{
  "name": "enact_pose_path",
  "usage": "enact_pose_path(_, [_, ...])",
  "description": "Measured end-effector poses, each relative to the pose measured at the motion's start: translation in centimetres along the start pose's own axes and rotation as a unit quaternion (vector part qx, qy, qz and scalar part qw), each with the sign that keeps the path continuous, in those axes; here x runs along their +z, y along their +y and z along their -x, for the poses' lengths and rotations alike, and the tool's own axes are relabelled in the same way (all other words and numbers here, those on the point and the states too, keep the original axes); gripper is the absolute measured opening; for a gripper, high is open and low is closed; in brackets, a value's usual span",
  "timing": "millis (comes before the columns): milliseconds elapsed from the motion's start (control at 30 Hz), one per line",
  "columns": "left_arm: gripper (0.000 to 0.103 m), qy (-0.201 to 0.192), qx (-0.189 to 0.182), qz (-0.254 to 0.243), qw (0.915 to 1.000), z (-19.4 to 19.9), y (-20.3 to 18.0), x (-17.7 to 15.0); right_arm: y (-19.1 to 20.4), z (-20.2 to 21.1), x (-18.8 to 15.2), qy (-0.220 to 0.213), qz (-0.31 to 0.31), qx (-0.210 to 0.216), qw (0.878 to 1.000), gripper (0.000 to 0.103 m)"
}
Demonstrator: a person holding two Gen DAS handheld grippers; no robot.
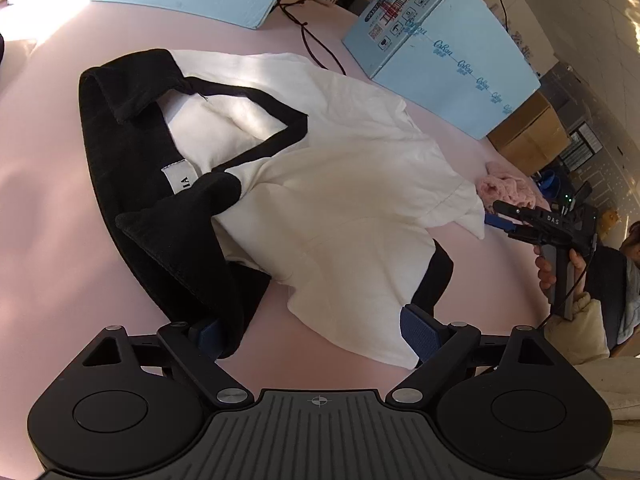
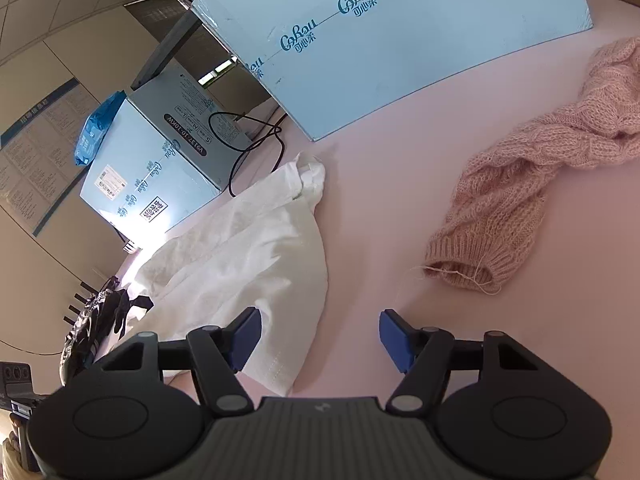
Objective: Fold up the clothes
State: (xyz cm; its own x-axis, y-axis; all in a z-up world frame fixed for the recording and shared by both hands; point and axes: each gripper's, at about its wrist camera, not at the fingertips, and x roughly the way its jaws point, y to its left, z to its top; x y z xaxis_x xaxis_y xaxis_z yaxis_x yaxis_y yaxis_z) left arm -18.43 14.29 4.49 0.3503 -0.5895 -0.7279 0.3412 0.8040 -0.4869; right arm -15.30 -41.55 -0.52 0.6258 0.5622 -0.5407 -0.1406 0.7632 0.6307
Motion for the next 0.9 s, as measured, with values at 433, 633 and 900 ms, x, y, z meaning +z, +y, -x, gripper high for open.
enact_pose_path(433, [0.091,-0.032,0.044,-0.056,0.9970,4.7,-4.1,-2.4,-0.6,0.9,-0.9,-0.010,0.001,0.015,1.000,0.067])
enact_pose_path(633, [0.091,-0.116,0.071,-0.058,0.9890,9.9,-4.4,-3.6,-0.9,1.0,-1.0,-0.014,-0.005,0.021,1.000,0.067])
enact_pose_path(900, [0.091,-0.038,-0.056,0.032,0.9972,1.7,-3.2,-2.9,-0.4,0.7,-1.2,-0.021,0.001,0.011,1.000,0.068])
